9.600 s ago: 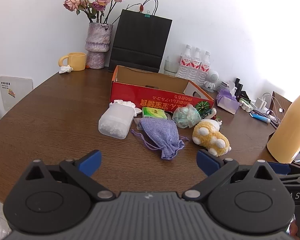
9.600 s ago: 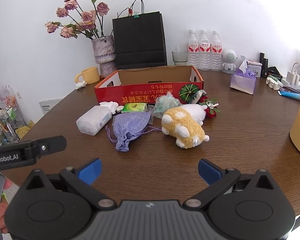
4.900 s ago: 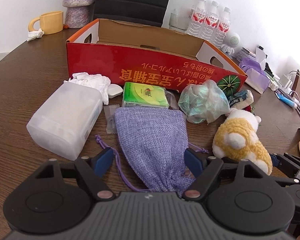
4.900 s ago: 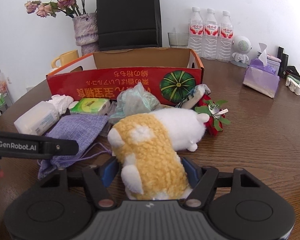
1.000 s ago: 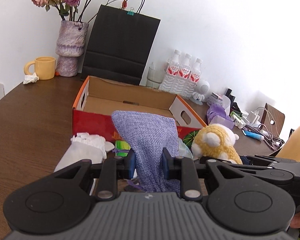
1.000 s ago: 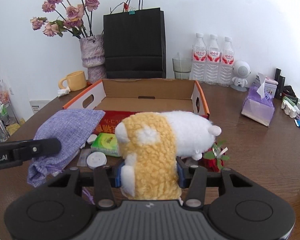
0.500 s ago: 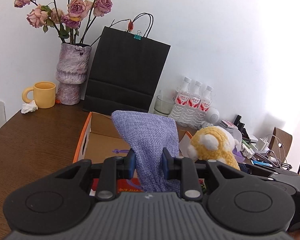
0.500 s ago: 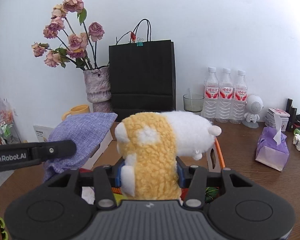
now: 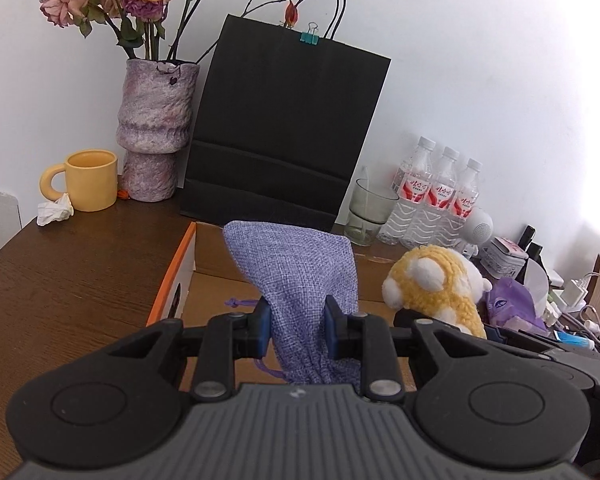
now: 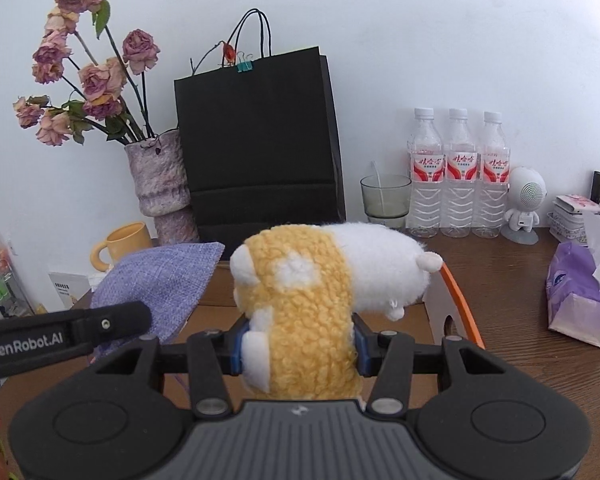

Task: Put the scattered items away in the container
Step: 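Carry the purple bag with the left gripper while the right carries the plush into the box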

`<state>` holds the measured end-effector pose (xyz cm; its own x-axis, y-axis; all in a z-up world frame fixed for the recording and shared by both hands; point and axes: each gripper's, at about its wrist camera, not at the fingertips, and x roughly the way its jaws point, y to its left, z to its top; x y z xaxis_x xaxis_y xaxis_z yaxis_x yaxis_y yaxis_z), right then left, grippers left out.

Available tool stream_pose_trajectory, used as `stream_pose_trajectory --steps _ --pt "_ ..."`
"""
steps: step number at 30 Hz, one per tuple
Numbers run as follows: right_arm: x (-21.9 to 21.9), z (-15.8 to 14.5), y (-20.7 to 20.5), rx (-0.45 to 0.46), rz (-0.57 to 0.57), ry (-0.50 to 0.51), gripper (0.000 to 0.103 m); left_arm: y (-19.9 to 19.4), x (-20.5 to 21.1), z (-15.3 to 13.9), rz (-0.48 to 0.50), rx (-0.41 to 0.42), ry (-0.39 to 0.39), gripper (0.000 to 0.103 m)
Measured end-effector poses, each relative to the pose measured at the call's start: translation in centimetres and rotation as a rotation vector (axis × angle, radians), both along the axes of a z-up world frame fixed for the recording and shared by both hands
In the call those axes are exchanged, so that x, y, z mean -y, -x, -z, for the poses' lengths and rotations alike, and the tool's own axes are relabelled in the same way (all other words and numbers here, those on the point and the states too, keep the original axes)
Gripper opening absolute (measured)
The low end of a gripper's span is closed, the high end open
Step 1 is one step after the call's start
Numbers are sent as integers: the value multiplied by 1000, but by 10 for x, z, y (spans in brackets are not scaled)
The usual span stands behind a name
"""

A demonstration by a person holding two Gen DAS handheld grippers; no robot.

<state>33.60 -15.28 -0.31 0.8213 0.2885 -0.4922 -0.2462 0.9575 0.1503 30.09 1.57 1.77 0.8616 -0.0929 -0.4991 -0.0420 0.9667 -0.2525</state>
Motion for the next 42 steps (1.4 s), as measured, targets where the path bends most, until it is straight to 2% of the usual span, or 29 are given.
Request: stream_pose_trajectory --steps 8,20,29,42 --pt "-10 22 -37 -47 -20 33 47 -37 4 23 -28 -88 -7 26" --pt "-5 46 -54 -123 -11 45 47 -58 17 39 -60 -171 -82 26" --pt "-3 58 -63 -189 -4 48 47 -67 21 53 -85 -243 -119 26" --pt "0 59 -65 -213 -6 33 48 -67 30 59 -97 -275 -166 28"
